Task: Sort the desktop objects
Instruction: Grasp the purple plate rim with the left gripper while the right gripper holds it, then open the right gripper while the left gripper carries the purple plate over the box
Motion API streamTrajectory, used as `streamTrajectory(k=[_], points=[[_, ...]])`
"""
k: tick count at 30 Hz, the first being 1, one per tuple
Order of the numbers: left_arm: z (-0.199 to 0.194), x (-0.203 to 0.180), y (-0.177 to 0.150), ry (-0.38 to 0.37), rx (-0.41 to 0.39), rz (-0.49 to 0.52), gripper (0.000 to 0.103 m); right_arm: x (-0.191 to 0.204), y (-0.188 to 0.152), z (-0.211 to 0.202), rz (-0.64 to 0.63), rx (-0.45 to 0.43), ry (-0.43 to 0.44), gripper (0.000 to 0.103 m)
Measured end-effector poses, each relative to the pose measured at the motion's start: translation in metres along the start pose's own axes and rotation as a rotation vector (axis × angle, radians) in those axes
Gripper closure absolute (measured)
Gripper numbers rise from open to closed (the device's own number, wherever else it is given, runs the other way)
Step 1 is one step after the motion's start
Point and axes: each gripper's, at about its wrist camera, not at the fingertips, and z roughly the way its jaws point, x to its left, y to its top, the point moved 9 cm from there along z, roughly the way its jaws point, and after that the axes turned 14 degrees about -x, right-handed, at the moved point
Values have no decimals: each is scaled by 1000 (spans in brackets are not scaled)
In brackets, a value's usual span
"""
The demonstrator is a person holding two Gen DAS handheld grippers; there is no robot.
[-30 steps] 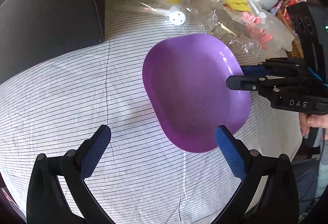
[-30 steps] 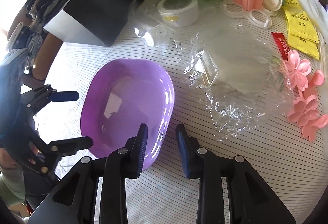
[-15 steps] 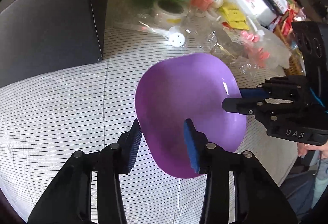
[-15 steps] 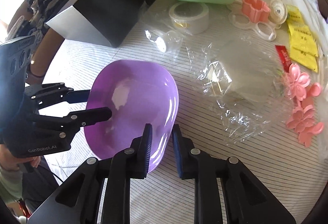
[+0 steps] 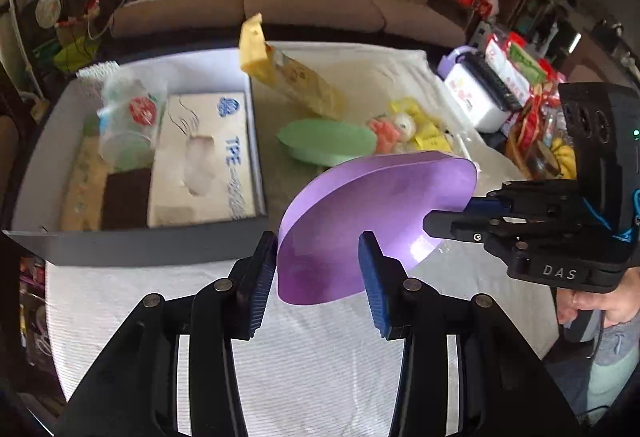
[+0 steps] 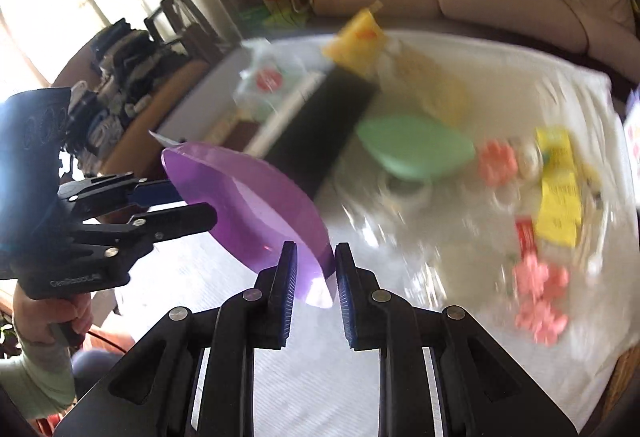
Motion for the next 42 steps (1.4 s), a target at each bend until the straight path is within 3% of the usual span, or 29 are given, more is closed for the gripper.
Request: streamTrajectory(k=[4, 8, 13, 18, 21, 28, 35, 39, 42], points=[[8, 57, 46, 81, 14, 32, 58, 27, 67, 36, -69, -29, 17, 83], [50, 116, 71, 128, 72, 15, 57, 34, 108, 86, -73, -26, -4, 83], [113, 160, 72, 135, 180, -12, 57, 14, 126, 154, -26, 24, -48, 83], [159, 166, 77, 167, 241, 68, 57, -13, 130, 196, -36, 85, -123, 82], [181, 169, 81, 247, 265, 154, 54, -20, 135, 212, -71, 110, -151, 80], [202, 167, 95, 264, 245, 149, 48, -19, 150, 207, -150, 81, -175, 74], [169, 175, 90, 216, 215, 60, 42, -9, 138, 175, -166, 52, -113, 68], [159, 172, 60, 183, 279, 45, 42, -3, 121, 144, -176, 29, -84, 64], [159, 156, 34, 116, 351, 13, 42, -2, 109, 118, -146, 8, -49, 63]])
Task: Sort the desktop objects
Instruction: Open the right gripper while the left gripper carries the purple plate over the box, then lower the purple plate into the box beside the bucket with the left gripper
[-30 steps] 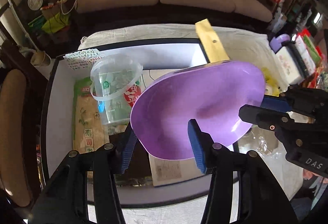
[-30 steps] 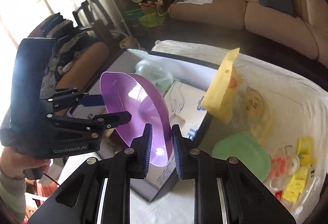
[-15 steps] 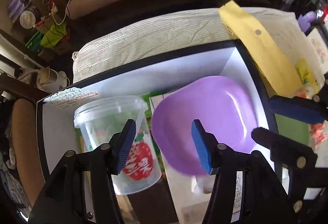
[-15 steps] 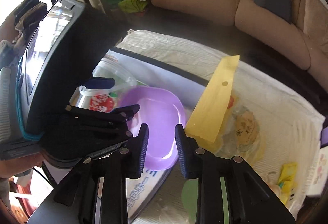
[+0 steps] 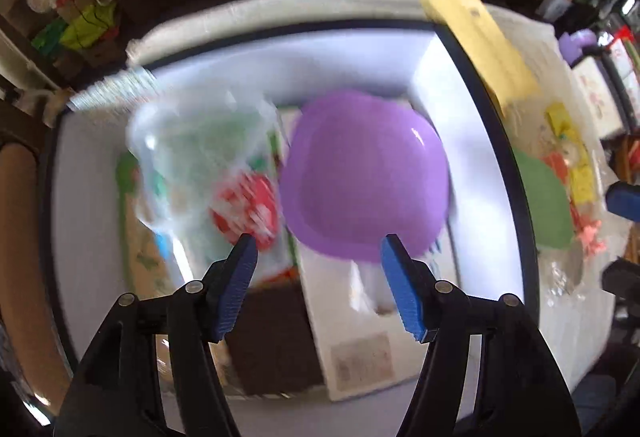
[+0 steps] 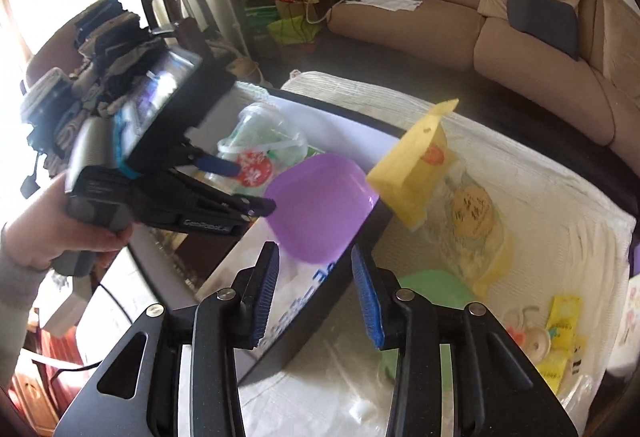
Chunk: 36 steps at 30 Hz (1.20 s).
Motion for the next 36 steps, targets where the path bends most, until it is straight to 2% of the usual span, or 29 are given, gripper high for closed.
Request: streamTrajectory(k=[2, 5, 7, 10, 15, 19, 22, 24, 29, 31, 34, 36], points=[[5, -15, -13, -17, 41, 36, 42, 0, -8, -22, 20, -15, 10, 62], [18, -26, -26, 32, 103, 100, 42, -5, -21, -51, 50, -39, 12, 58], [25, -32, -29, 35, 127, 104, 42, -11, -29, -66, 70, -48, 5, 57], [36, -37, -28, 68, 144, 120, 42, -23, -39, -83, 80, -64, -31, 57], [48, -40, -19, 107, 155, 108, 42, -37, -53, -101, 133, -95, -32, 57], [50, -41, -8, 65, 142, -23, 41, -52, -66, -107, 179, -112, -42, 57], [53, -40, -2, -28, 135, -171, 41, -61, -72, -108, 195, -103, -51, 57], [48, -39, -2, -60, 137, -202, 41, -65, -74, -110, 206, -106, -57, 57], [5, -42, 2, -82, 101, -143, 39, -65, -79, -113, 184, -101, -67, 57], [-13, -37, 7, -43, 56, -105, 39, -63, -79, -113, 179, -102, -64, 57], [-21, -24, 28, 70, -10, -5, 37, -58, -79, -113, 181, -103, -49, 57], [-22, -34, 29, 74, -44, 124, 37, -54, -80, -112, 173, -99, -43, 57]])
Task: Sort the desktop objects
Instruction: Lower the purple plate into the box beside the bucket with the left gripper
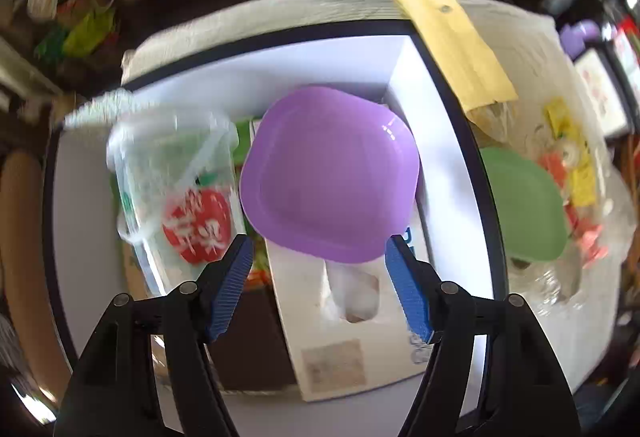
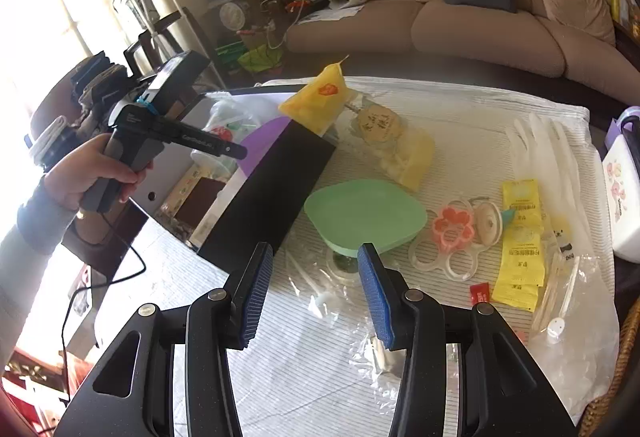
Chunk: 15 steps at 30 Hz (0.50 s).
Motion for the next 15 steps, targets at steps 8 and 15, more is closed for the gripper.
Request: streamTrajectory(k=[8, 15], points=[[20, -77, -51, -109, 31, 679, 38, 2, -7, 2, 3, 18, 5, 57], [44, -65, -36, -124, 53, 619, 62, 6, -12, 9, -7, 34, 18, 57]])
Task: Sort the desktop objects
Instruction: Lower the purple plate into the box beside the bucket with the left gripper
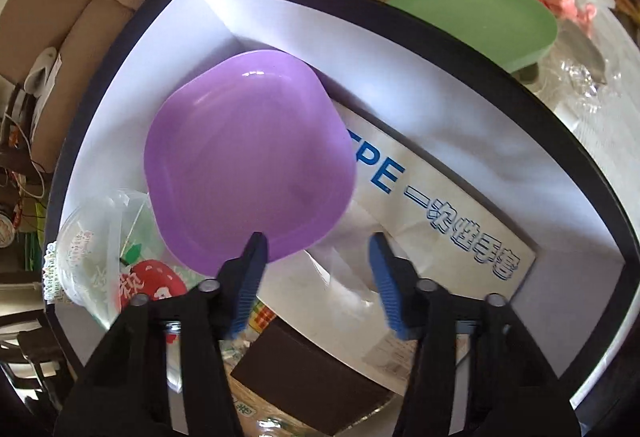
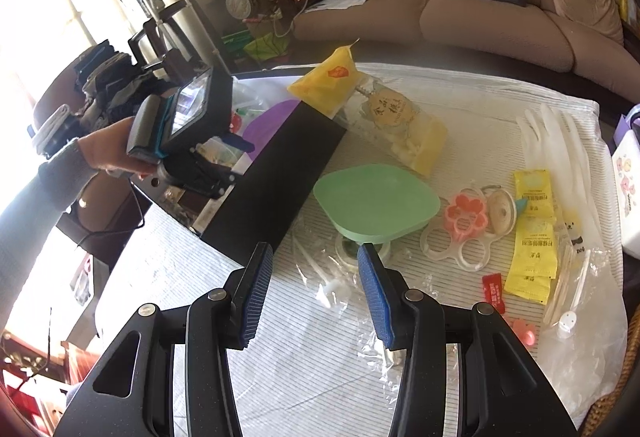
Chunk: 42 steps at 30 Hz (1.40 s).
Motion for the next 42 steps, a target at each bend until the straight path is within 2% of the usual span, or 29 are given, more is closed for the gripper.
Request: streamTrajectory(k=[2, 5, 7, 11, 14, 17, 18, 19, 21, 22, 23, 25, 33, 36, 38, 42], points=[[4, 0, 3, -8, 5, -11, 70, 0, -1, 2, 2, 0, 4, 57], [7, -3, 13, -23, -9, -35, 75, 0, -1, 5, 3, 0, 6, 57], [4, -8, 23, -60, -35, -79, 75, 2, -2, 7, 4, 1, 10, 57], [4, -9, 45, -89, -59, -177, 75, 11, -1, 10, -8, -1, 25, 57], [11, -7, 54, -87, -27, -262, 79, 23, -1, 11, -17, 0, 40, 57], [15, -3, 47, -51, 10, -380, 85, 31, -1, 12, -33, 1, 47, 57], [14, -1, 48, -40, 13, -389, 86, 32, -2, 12, -42, 2, 40, 57], [10, -2, 51, -25, 2, -356, 86, 32, -2, 13, -51, 3, 30, 57], [-2, -8, 57, 1, -25, -239, 82, 33, -3, 14, -60, 4, 18, 57], [-5, -7, 55, 7, -16, -214, 77, 34, -4, 15, -65, 5, 16, 57], [-8, -4, 52, 13, -6, -209, 69, 34, -5, 16, -74, 5, 7, 57], [-10, 4, 44, 20, 17, -229, 64, 32, -6, 18, -108, 8, -29, 57], [-7, 14, 31, 58, 62, -252, 64, 17, -12, 26, -152, 12, -126, 57], [-4, 9, 35, 52, 71, -278, 74, 11, -14, 29, -157, 18, -147, 57], [-2, 5, 41, 24, 68, -338, 84, 8, -15, 29, -154, 19, -153, 57], [-1, -2, 59, -50, 48, -480, 88, 4, -16, 31, -142, 24, -153, 57]])
